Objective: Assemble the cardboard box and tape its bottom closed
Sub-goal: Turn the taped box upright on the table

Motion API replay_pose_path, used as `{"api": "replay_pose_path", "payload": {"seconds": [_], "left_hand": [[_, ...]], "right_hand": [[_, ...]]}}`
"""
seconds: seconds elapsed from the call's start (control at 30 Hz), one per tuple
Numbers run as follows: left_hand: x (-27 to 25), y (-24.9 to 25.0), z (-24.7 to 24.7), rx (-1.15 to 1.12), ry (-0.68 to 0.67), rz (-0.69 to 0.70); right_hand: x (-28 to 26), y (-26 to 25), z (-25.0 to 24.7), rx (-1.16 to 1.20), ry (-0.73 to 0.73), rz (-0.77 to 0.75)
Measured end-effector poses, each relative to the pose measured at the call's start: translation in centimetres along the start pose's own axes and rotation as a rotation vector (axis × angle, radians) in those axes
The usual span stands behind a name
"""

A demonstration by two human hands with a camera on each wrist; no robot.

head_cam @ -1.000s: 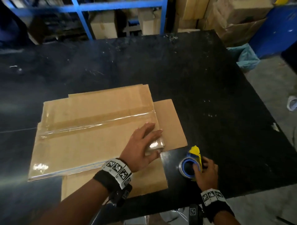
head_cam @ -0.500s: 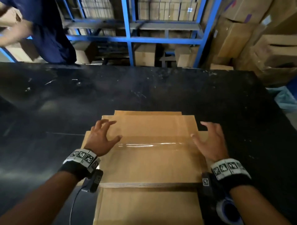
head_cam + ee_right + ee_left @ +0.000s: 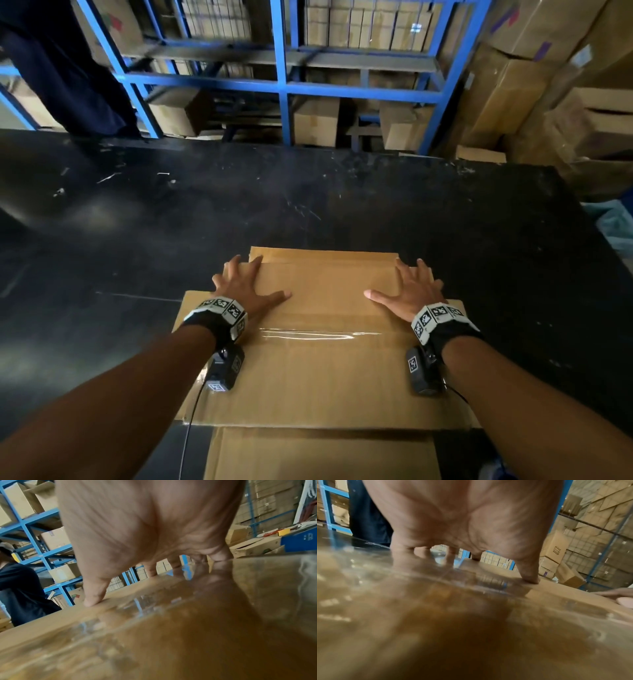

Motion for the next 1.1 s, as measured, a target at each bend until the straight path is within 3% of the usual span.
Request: {"api": "replay_pose_path", "payload": {"seconds": [0.23,0.33,0.57,0.77,0.9,1.1], "left_hand": [[-0.4,0.3,-1.6,-0.078,0.033,-0.025],[-0.4,0.8,-4.0,-0.108,0.094,-0.006],[-0.4,4.1,-17.1,-0.229,0.429,0.106],[-4.9,5.4,-26.0,-0.371,0.721,0.222],[-7.6,3.9,-24.2,-0.406,0.754,0.259],[-11.0,0.5,-15.8,-0.421,0.695,0.22]], "right_hand": [[-0.7,-0.4,-2.0,0.013,0.028,0.001],[-1.2,-0.9,-4.1,0.052,0.11,-0.015],[-2.3,-4.0,-16.3,0.199,0.449,-0.101],[-6.8,-5.0,-24.9,0.392,0.755,-0.222],[-9.1,-3.8,-23.4,0.437,0.784,-0.222],[-11.7,0.0,-14.3,0.432,0.693,-0.118]]}}
Point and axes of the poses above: each hand's wrist, its own x-axis towards the middle knuckle, its own z-axis out of the palm, y = z × x, the point moved 7 cm from there along x, towards the middle knuckle, and after that the axes turned 15 degrees about y, right-handed, at the moved point
